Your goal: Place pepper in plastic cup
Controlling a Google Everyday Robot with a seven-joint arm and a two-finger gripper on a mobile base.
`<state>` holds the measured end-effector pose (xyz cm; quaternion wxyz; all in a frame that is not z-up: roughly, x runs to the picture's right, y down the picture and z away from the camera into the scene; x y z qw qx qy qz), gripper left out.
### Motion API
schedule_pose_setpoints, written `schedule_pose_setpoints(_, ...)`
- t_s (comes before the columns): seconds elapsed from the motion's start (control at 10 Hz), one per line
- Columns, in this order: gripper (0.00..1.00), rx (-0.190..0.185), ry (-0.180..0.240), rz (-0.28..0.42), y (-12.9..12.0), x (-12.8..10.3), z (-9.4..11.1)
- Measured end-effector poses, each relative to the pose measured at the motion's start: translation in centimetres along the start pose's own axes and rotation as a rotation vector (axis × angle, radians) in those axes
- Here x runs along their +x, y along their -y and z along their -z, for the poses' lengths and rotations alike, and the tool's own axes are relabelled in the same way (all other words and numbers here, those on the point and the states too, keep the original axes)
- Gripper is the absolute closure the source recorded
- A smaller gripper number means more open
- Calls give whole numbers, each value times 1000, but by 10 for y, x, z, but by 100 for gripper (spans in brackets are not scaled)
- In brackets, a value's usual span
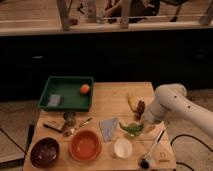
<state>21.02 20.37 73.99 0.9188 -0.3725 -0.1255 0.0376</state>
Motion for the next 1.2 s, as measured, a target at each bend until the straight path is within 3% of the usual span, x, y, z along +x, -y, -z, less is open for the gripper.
schedule_pose_setpoints(0.3, 23, -5, -4, -1, 2, 5, 0)
schedule_pose_setpoints(0.4, 20, -4, -3, 0, 4, 6, 0)
schedule_pose_setpoints(1.2, 20, -28, -10, 17, 11, 7, 4)
